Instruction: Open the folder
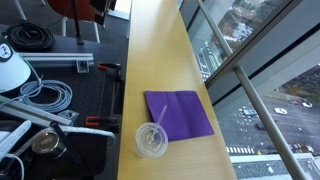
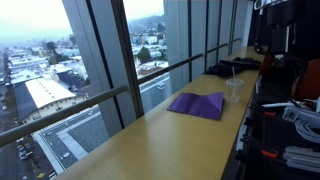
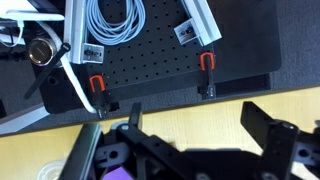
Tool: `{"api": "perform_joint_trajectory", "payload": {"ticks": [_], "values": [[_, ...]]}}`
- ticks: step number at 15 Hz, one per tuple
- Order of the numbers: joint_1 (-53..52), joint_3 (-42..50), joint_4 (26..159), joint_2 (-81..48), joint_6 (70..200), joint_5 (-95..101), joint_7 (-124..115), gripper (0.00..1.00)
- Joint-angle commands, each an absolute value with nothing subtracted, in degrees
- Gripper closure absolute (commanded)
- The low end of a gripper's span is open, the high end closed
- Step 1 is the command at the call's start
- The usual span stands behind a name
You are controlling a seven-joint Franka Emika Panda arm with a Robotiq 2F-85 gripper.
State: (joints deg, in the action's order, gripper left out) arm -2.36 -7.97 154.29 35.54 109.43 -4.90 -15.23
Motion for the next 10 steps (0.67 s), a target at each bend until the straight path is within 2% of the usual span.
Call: {"api": "perform_joint_trajectory", "payload": {"ticks": [1, 5, 10], "values": [[-2.46, -7.85, 154.23, 35.52, 109.35, -4.82, -15.27, 0.0], [-2.03, -8.0, 154.03, 34.4, 110.16, -4.25, -15.55, 0.0], [-0.33, -5.82, 152.26, 28.6, 118.53, -3.78, -13.23, 0.0]]}}
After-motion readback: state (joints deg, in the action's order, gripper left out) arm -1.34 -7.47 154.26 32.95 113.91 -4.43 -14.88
